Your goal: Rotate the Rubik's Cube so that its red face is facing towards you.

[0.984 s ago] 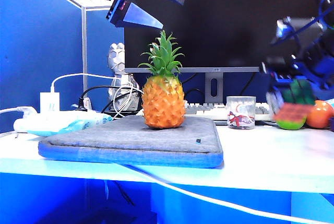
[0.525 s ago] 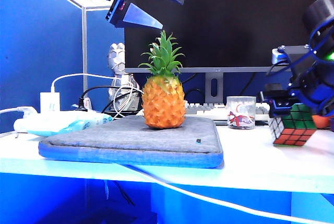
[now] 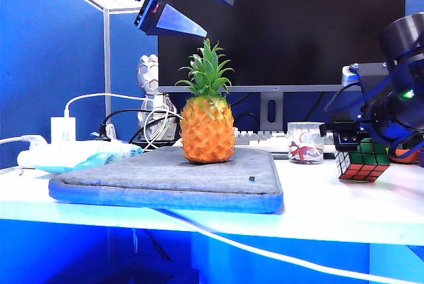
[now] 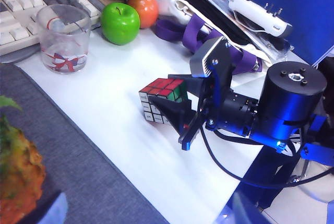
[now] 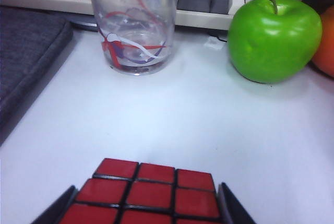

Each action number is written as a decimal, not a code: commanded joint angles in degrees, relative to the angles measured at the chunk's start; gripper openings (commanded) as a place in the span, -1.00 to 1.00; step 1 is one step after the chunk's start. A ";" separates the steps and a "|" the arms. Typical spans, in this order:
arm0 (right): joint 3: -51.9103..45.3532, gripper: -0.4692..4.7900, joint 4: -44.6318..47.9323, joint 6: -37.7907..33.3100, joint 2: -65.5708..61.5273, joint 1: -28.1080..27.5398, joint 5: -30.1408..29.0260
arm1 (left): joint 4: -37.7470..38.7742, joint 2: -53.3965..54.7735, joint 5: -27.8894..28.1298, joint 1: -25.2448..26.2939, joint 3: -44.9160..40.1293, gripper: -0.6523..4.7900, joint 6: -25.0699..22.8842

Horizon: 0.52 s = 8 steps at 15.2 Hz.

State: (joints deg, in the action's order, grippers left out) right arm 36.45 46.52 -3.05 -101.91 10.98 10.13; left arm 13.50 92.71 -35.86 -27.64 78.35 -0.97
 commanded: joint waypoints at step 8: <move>-0.57 1.00 0.15 -4.26 -0.63 0.00 -1.31 | -0.74 -0.24 -0.37 -0.04 0.07 0.78 0.39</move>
State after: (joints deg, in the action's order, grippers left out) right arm 35.81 45.19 -7.11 -102.83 10.92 8.95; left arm 13.50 92.71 -35.86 -27.64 78.30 -0.54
